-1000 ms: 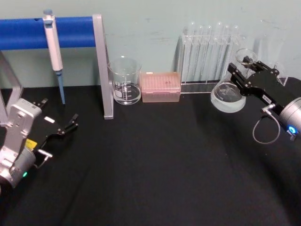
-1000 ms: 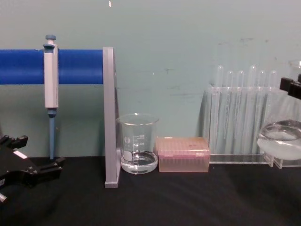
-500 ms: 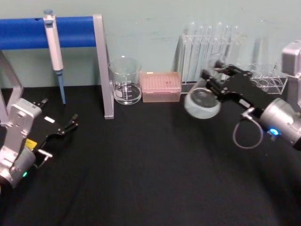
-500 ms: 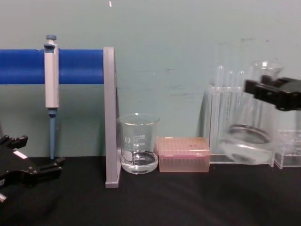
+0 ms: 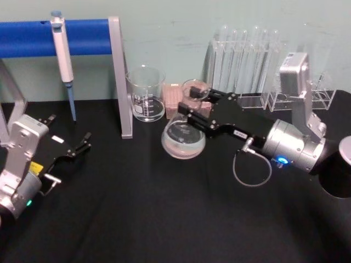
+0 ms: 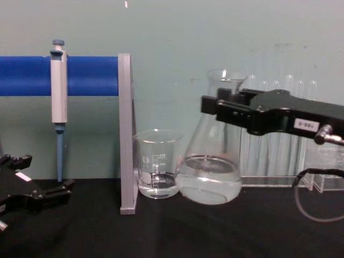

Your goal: Grasp the erlenmeyer flask with one hand, shake it three times, then place it back.

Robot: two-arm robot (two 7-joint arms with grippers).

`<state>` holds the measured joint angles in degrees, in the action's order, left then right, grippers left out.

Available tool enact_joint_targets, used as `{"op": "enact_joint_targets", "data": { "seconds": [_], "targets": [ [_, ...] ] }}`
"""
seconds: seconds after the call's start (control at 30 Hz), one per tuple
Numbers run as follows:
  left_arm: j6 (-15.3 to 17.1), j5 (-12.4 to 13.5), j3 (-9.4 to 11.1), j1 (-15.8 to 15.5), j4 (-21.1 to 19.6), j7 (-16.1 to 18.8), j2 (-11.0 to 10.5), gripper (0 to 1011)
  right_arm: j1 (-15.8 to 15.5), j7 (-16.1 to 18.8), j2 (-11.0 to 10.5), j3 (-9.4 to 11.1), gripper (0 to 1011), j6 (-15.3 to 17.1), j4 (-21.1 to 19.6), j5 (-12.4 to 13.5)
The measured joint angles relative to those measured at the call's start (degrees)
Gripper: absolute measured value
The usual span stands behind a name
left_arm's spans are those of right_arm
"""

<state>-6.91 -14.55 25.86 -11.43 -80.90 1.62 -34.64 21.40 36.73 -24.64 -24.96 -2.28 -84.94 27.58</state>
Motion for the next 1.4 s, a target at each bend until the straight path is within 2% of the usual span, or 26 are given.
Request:
{"op": "enact_joint_targets", "data": {
  "seconds": [0.07, 0.33, 0.5, 0.63, 0.87, 0.93, 1.17, 1.27, 1.4],
  "targets": [
    [0.0, 0.0, 0.0, 0.0, 0.0, 0.0, 0.0, 1001, 0.4, 0.6, 0.0, -0.8, 453, -0.1, 0.1, 0.2],
    [0.0, 0.0, 0.0, 0.0, 0.0, 0.0, 0.0, 1001, 1.0, 0.7, -0.3, -2.0, 453, -0.4, 0.2, 1.0],
    [0.0, 0.0, 0.0, 0.0, 0.0, 0.0, 0.0, 1001, 1.0, -0.7, -0.7, -2.0, 453, -0.7, 0.2, 1.4],
    [0.0, 0.0, 0.0, 0.0, 0.0, 0.0, 0.0, 1001, 0.6, -2.8, -1.2, -1.0, 453, -0.8, 0.3, 1.4],
    [0.0, 0.0, 0.0, 0.0, 0.0, 0.0, 0.0, 1001, -1.5, -8.3, -2.7, 3.3, 453, -1.0, 0.4, 1.1],
    [0.0, 0.0, 0.0, 0.0, 0.0, 0.0, 0.0, 1001, -2.9, -11.0, -3.5, 5.9, 453, -0.9, 0.2, 0.7],
    [0.0, 0.0, 0.0, 0.0, 0.0, 0.0, 0.0, 1001, -5.9, -15.6, -4.8, 10.7, 453, -0.1, -0.5, -0.1],
    [0.0, 0.0, 0.0, 0.0, 0.0, 0.0, 0.0, 1001, -6.8, -16.7, -4.9, 12.2, 453, 0.2, -0.7, -0.3],
    [0.0, 0.0, 0.0, 0.0, 0.0, 0.0, 0.0, 1001, -7.4, -17.1, -4.7, 13.1, 453, 0.3, -0.8, -0.7]
  ]
}}
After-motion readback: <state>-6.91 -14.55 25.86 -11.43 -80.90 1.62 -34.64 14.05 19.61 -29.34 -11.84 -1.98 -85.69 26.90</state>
